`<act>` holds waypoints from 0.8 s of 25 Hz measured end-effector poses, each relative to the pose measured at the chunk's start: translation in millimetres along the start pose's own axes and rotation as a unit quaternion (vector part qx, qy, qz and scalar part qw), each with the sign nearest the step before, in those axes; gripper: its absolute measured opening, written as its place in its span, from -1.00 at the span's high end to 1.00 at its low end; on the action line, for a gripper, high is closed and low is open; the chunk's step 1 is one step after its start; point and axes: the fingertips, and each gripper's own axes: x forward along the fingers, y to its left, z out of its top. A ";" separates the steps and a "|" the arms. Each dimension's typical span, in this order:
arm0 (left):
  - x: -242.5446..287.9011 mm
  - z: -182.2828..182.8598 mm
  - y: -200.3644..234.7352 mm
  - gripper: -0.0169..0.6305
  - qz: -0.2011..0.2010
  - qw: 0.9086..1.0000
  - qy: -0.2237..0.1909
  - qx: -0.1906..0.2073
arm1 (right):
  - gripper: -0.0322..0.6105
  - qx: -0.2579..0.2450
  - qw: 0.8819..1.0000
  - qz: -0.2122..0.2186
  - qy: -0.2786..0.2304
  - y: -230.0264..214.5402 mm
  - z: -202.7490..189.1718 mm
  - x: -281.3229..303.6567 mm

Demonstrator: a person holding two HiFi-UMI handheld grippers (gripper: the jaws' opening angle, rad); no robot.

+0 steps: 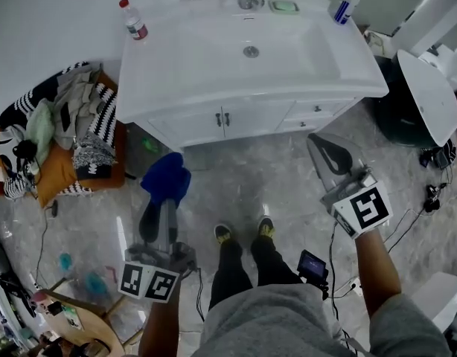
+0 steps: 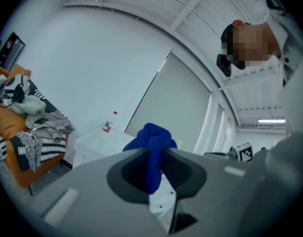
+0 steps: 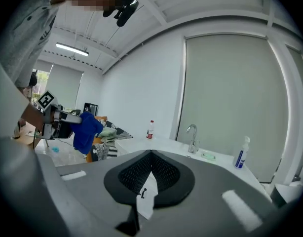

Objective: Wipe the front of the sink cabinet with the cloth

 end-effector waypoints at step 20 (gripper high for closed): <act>60.8 -140.8 75.1 0.73 0.076 0.997 0.013 0.016 | 0.91 0.163 0.986 0.004 -0.028 29.1 -143.3 95.6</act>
